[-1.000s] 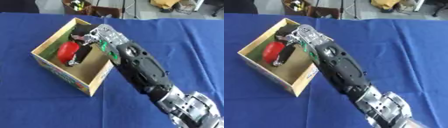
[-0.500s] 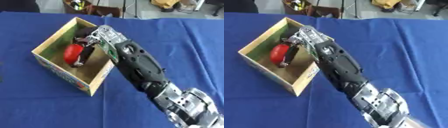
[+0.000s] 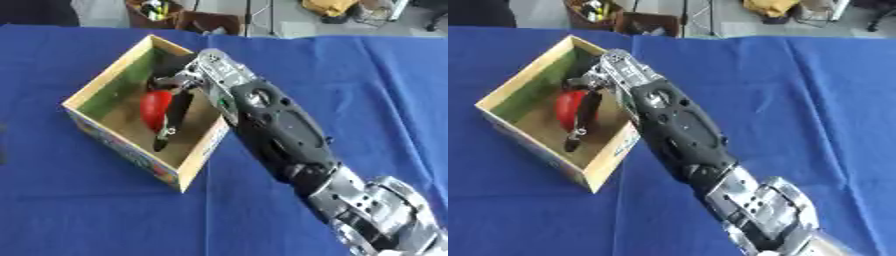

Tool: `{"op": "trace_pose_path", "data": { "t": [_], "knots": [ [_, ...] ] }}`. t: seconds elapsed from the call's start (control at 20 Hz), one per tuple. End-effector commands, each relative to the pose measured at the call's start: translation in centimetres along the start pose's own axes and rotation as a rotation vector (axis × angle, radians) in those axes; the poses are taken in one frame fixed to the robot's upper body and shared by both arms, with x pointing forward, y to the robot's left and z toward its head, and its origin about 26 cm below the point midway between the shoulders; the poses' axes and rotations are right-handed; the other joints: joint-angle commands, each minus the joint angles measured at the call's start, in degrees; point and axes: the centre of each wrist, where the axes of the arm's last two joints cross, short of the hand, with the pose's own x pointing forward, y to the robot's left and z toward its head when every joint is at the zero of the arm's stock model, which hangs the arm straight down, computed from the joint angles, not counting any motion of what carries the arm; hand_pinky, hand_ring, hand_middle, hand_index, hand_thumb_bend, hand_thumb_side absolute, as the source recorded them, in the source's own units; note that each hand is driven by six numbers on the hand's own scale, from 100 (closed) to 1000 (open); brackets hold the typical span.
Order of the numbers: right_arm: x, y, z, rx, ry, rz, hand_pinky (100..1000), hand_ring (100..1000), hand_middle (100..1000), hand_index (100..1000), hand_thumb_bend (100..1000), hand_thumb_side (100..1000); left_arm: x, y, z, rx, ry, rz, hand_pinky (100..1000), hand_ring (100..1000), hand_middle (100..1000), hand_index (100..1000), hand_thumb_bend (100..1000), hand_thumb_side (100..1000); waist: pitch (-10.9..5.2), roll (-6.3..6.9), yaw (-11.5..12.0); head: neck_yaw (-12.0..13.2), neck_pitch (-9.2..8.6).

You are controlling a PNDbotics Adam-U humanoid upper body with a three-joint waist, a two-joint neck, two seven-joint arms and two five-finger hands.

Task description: Pick up objects on the table and place them in the box.

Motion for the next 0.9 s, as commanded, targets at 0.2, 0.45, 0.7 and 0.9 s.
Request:
{"op": "trace_pose_path", "data": {
  "t": [0.2,0.45,0.7,0.9],
  "knots": [
    [-0.4,-3.5,2.7,-0.148,-0.014,-0.026,679,783,827,901,848,666,0.5,0.2,-0.1,-0.002,-0.015,-0.005,281,545,599,729,100,947,-1.85,0.68,-0.4,0.4,0.03],
    [-1.4,-5.5,5.6,-0.287,-0.023,-0.042,661,757,814,899,831,739,0.4,0.4,0.1,0.002,-0.009,-0.011,281,545,598,728,100,944,-2.34,1.03,-0.9,0.9,0.37],
    [-3.2,-6.7,9.2,-0.448,-0.022,-0.025,641,728,789,886,740,793,0.3,0.5,0.2,0.009,-0.005,-0.018,281,545,599,728,100,941,-2.8,1.4,-1.8,2.0,0.82],
    [-4.7,-6.4,11.9,-0.564,-0.022,-0.017,615,703,770,878,675,822,0.3,0.6,0.2,0.013,-0.007,-0.022,281,545,599,728,100,938,-3.02,2.01,-2.6,3.2,1.03]
  ]
}}
